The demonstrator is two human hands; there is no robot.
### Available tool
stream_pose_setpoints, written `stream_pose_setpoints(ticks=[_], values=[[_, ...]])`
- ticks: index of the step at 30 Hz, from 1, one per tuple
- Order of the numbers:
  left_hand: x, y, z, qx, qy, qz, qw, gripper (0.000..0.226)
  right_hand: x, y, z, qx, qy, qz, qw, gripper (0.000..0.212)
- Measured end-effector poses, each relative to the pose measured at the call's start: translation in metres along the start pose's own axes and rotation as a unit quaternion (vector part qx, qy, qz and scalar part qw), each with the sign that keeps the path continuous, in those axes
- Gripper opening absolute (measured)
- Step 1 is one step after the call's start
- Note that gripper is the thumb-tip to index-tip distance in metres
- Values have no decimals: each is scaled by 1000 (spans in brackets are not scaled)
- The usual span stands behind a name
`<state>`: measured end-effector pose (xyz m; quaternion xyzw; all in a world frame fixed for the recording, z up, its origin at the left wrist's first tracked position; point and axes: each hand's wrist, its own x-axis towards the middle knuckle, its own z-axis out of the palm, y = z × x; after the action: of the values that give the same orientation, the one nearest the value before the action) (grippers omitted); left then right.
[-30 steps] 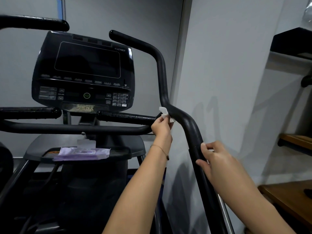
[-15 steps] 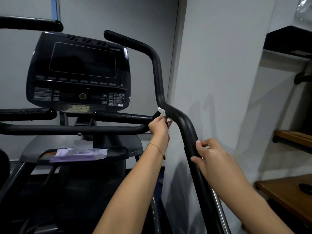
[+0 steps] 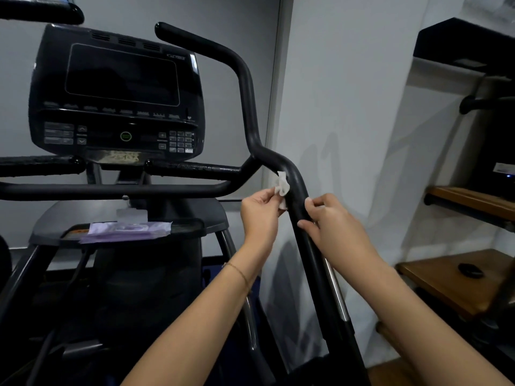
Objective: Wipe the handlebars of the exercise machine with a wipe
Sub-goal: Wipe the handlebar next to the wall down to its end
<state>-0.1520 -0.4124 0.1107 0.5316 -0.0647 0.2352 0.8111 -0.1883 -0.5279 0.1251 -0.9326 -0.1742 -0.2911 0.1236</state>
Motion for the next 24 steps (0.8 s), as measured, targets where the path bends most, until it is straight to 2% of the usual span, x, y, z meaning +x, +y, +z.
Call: stream_pose_setpoints(ticks=[3, 6, 12, 17, 22, 24], values=[[9, 2, 4, 72, 20, 46, 996, 19, 1, 1, -1, 17, -8, 9, 1000, 38], [-6, -15, -5, 134, 7, 59, 989, 21, 0, 3, -3, 35, -17, 15, 999, 40], [-87, -51, -18, 151, 11, 78, 985, 24, -2, -1, -8, 36, -42, 19, 998, 37], [-84, -42, -14, 175, 8, 91, 980, 24, 5, 3, -16, 71, -67, 25, 995, 30], [-112, -53, -19, 222, 13, 140, 965, 19, -3, 11, -13, 153, -72, 33, 985, 38], [-140, -69, -25, 203, 16, 122, 971, 17, -6, 13, -10, 157, -72, 34, 984, 40]])
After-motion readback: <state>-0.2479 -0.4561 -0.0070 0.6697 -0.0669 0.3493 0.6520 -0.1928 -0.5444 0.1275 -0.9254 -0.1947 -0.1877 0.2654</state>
